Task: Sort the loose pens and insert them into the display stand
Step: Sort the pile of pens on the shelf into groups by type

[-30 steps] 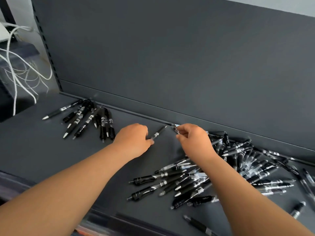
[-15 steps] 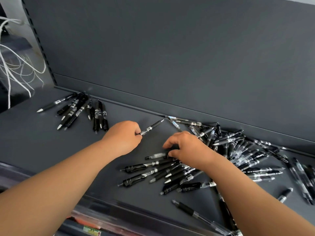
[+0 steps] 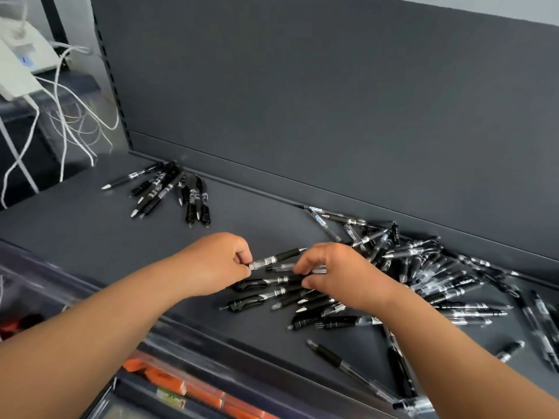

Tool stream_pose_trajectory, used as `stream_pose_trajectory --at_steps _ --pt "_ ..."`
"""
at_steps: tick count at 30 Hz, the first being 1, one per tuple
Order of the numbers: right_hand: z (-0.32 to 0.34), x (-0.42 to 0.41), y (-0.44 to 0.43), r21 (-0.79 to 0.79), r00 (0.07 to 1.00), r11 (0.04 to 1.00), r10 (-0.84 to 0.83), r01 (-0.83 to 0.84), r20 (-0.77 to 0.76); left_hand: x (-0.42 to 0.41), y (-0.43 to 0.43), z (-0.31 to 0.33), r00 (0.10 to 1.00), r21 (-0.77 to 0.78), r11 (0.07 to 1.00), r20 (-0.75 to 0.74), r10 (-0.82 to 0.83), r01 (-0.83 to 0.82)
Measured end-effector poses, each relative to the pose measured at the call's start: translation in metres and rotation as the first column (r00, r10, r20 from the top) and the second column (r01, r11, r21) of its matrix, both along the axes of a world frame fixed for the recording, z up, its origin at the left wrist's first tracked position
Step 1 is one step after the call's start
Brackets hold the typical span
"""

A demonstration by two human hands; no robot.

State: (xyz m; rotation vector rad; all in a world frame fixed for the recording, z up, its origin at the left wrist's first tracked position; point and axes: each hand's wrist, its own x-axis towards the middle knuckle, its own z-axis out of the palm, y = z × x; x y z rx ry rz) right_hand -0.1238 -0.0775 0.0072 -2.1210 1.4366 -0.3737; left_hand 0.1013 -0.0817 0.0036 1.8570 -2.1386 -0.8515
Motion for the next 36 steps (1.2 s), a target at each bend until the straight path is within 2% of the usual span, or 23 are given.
stream_pose_trajectory --at_steps 6,11,16,22,31,34,36 --pt "-0.005 -0.003 0.008 -0.033 0.998 0.998 0.045 -0.046 -0.035 -0.004 0.015 -0.002 0.998 0.081 0.997 0.055 -0.005 0.0" --pt "-0.01 -0.004 0.01 -0.063 0.99 0.992 0.099 -0.106 -0.105 -0.015 0.023 0.002 0.979 0.085 0.996 0.201 -0.025 0.008" --pt "-0.01 -0.001 0.008 -0.078 0.979 0.986 0.137 -0.15 -0.152 -0.018 0.023 0.001 0.979 0.062 0.997 0.199 0.036 -0.05" --pt "-0.009 0.004 0.005 -0.049 0.967 0.982 0.169 -0.181 -0.188 -0.01 0.021 -0.002 0.988 -0.018 0.995 0.118 0.104 -0.102" --pt "-0.012 0.017 0.006 -0.088 0.929 0.965 0.211 -0.248 -0.304 0.005 0.014 -0.008 0.993 0.045 0.992 0.009 0.115 -0.115" --pt "-0.013 0.025 0.002 -0.099 0.95 0.966 0.213 -0.24 -0.23 0.015 0.011 -0.01 0.991 0.054 0.991 -0.033 0.126 -0.124" --pt "-0.01 0.032 -0.005 -0.096 0.985 0.982 0.16 -0.165 -0.057 0.024 0.008 -0.007 0.985 0.057 0.987 -0.083 0.152 -0.148"
